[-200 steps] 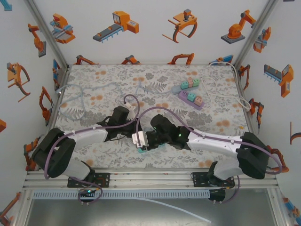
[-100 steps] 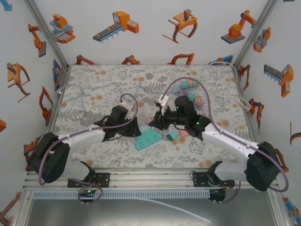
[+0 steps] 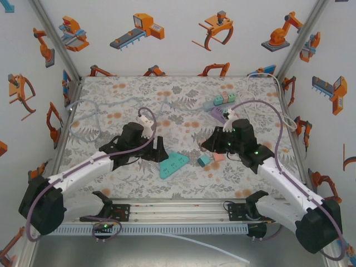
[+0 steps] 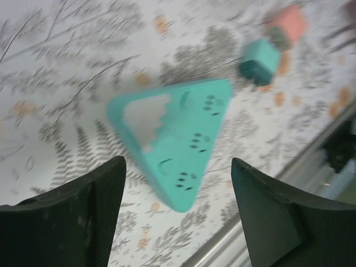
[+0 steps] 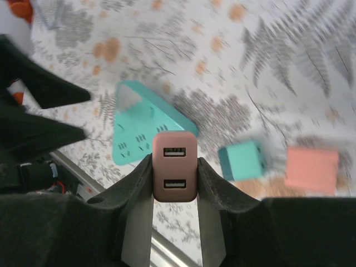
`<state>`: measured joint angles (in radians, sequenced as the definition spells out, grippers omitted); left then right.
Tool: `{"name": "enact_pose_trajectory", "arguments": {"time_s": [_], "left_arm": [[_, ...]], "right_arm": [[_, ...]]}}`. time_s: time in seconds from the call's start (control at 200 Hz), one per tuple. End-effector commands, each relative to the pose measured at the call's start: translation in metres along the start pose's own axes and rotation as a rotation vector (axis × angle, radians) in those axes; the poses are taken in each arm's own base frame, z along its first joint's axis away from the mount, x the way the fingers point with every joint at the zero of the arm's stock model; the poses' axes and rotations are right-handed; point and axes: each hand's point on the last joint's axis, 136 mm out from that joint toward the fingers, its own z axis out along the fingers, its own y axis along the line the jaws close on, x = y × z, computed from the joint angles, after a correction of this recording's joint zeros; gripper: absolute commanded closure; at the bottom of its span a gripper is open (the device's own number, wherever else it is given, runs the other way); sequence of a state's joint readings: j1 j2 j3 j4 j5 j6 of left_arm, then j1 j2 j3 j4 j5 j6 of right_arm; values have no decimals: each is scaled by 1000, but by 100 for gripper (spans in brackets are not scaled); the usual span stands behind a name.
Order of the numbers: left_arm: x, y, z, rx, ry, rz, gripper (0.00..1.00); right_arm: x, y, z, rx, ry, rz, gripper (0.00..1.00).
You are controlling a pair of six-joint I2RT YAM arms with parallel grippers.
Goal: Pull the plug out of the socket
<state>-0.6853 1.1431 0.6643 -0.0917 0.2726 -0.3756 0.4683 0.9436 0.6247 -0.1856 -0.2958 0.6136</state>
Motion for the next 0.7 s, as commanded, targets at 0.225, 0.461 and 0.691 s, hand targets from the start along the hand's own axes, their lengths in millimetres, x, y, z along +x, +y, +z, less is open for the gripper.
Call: {"name": "enact_pose_trajectory", "arguments": {"time_s": [0.225, 0.461, 0.691], "left_arm": [[-37, -65, -22, 295, -118, 177, 12], [-32, -80, -12, 356, -70, 207, 0], [-23, -79, -6, 350, -32, 225, 3]], "right_arm": [[61, -59, -2, 153, 70, 291, 81], [79, -70, 15, 149, 117, 339, 80], [92, -83, 27, 187, 158, 355, 72]]}}
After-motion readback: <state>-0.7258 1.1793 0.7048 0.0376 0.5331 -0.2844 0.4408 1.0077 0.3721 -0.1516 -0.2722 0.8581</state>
